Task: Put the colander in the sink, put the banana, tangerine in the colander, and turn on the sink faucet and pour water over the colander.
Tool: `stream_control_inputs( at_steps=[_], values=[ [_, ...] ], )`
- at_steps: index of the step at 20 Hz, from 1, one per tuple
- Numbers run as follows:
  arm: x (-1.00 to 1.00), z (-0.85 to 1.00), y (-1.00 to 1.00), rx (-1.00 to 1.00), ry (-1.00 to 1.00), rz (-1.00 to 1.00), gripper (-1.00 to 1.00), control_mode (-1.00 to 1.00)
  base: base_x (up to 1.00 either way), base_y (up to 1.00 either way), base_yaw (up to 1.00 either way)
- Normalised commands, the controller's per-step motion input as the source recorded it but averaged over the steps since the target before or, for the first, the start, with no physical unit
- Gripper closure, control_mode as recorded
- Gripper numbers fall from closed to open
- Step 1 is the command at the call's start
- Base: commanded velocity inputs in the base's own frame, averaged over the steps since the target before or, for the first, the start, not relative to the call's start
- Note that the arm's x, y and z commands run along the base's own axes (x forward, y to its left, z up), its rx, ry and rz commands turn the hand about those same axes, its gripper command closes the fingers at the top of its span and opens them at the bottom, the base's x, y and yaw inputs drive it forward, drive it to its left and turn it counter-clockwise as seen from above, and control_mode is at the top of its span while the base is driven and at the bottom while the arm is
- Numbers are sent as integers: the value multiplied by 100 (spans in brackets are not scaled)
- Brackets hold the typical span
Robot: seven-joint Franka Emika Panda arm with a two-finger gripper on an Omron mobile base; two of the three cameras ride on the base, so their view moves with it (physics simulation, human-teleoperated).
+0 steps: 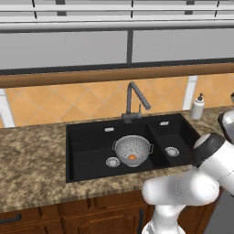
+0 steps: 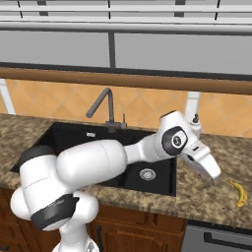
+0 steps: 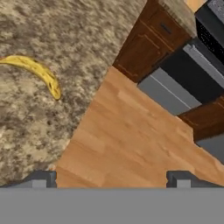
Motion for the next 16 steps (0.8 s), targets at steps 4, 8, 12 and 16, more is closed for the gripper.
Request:
stream_control_inputs(
  at_steps=[4,8,12,16],
  values=[
    [22,-51,-87,35,6,34,-100,-100,0,0,0],
    [53,-50,-48,40,14,27,-100,-100,0,0,0],
    [13,-13,-2,13,3,3,-100,-100,0,0,0],
    [22,-11,-8,3,1,1,-100,-100,0,0,0]
  ],
)
